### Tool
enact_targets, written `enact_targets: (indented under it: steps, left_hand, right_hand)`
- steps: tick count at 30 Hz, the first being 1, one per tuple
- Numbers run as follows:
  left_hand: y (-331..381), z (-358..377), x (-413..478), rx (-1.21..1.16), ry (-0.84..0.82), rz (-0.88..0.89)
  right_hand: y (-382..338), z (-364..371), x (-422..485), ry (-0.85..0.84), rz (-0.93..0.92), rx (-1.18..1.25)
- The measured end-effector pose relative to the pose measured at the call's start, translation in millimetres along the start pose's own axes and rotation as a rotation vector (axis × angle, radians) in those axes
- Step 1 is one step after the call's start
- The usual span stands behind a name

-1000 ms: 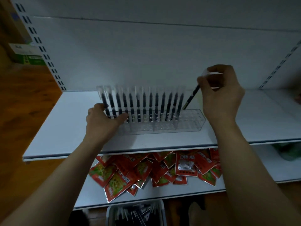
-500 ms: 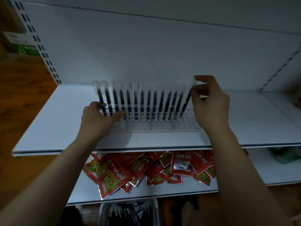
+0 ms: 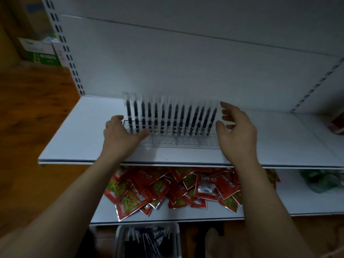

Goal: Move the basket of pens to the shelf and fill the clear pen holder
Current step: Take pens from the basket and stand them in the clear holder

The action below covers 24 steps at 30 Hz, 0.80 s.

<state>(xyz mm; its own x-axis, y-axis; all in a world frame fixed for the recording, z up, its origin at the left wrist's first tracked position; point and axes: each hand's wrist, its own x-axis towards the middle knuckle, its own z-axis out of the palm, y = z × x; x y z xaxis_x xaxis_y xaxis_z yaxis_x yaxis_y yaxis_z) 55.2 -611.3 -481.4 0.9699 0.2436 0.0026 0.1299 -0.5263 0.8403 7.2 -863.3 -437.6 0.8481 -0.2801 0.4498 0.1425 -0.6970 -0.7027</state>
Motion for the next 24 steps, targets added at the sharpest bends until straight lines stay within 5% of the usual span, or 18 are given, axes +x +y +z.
enact_targets:
  steps: [4,10,17,24]
  left_hand:
    - [-7,-13,-25,0.021,0.02,0.0]
    - [-26,-25,-74,-0.015,0.05,0.027]
    - [-78,3,-102,0.319,-0.335,0.086]
    - [-178,40,-123,0.57,-0.72,-0.2]
  right_hand:
    - [-20,8,-25,-0.113,0.021,-0.015]
    - [-37,40,-75,-0.504,0.021,-0.085]
    - [-10,99,-123,-0.834,0.079,-0.28]
    - [61,150,-202,-1.097,0.406,-0.202]
